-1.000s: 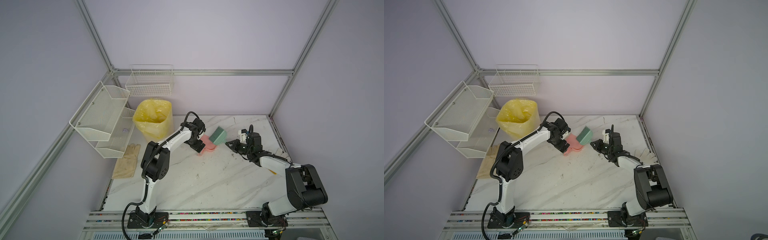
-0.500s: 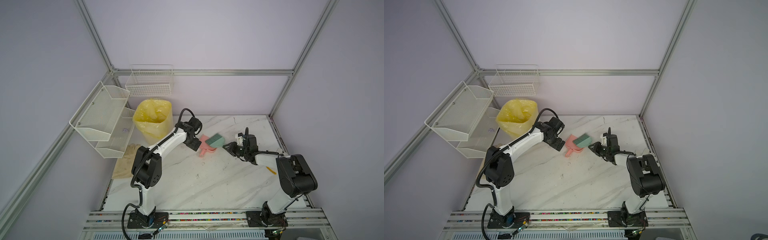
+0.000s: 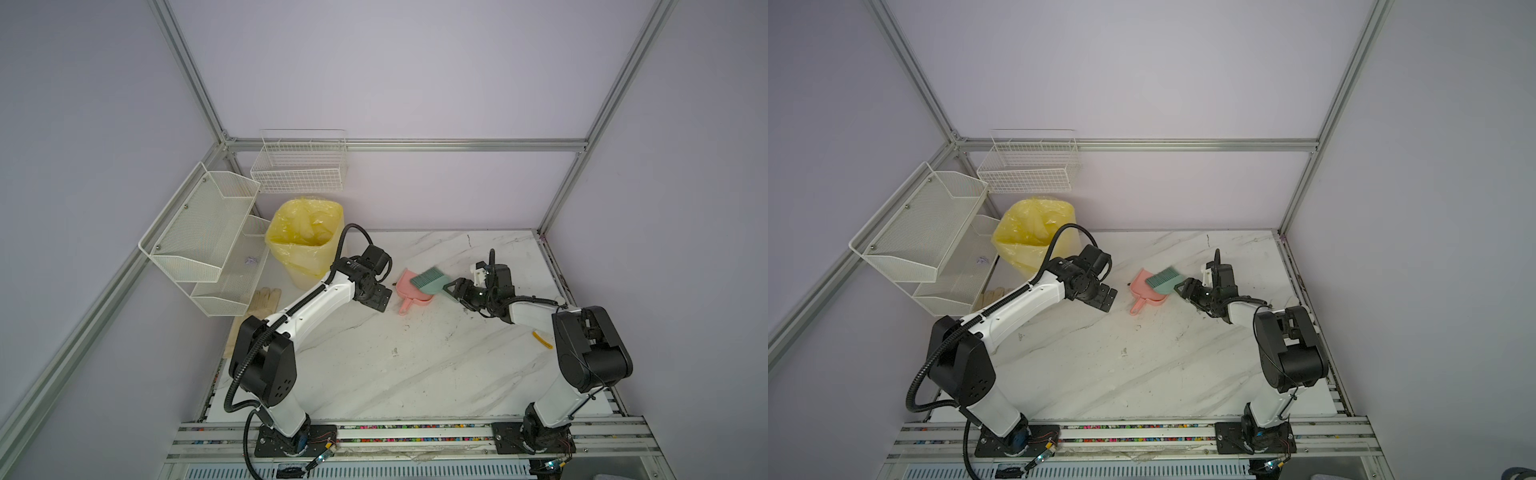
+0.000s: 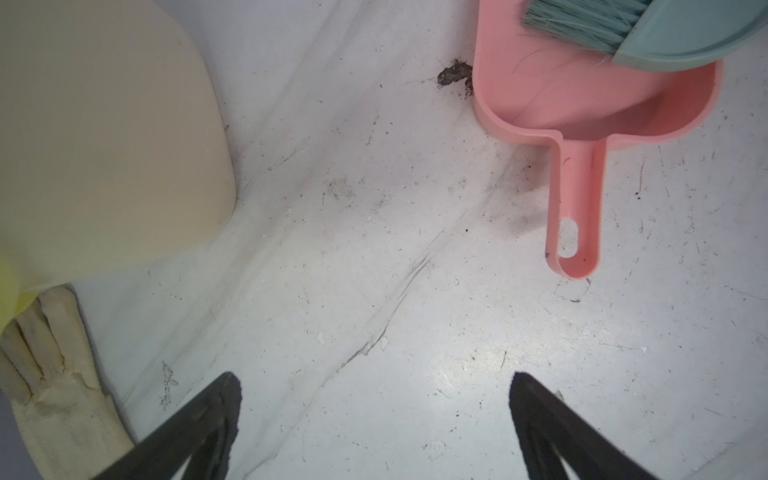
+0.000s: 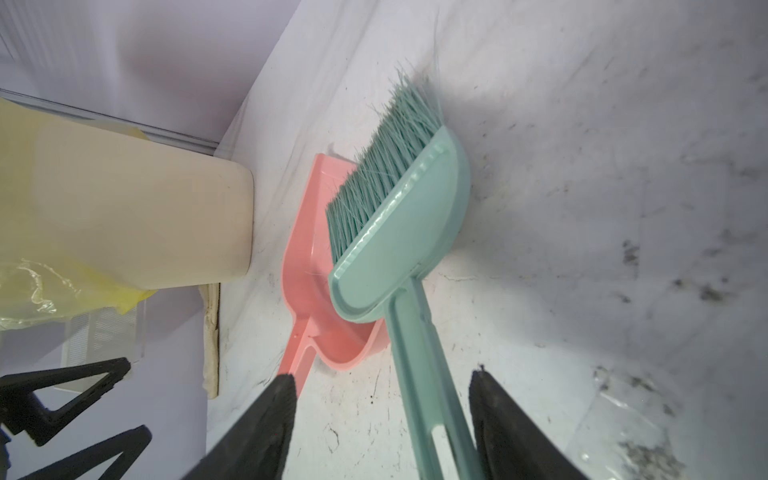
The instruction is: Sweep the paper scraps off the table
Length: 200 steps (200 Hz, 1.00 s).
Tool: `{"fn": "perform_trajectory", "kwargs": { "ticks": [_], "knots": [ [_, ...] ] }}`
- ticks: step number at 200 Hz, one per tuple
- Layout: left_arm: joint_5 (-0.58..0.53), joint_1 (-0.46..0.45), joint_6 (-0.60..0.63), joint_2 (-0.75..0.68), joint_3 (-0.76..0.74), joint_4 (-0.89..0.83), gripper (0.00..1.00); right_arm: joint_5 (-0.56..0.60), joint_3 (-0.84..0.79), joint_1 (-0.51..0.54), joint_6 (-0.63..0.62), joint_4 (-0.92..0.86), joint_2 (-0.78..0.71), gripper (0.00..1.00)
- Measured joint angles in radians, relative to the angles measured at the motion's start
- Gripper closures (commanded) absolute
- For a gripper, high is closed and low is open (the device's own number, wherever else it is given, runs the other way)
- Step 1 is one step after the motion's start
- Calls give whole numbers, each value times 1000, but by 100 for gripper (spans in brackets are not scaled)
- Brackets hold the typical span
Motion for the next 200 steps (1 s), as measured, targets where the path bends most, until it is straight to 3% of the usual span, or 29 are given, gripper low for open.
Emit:
{"fn": "perform_trajectory", "kwargs": {
  "ticks": [26,98,160,200],
  "knots": [
    [-35,3,-30,-39,-45,15,0,44,14,-2,-29,-48,-31,3],
    [-105,26,-66,-110,-119,61,0,88,15,-29,-58,-121,-67,3],
    [-205,109,-89,-219,-270,150,1,114,52,-231,-134,-224,-225,3],
    [-266,153,-145,-309,-400,273,1,172,52,-271,-142,-233,-286,3]
  ]
}}
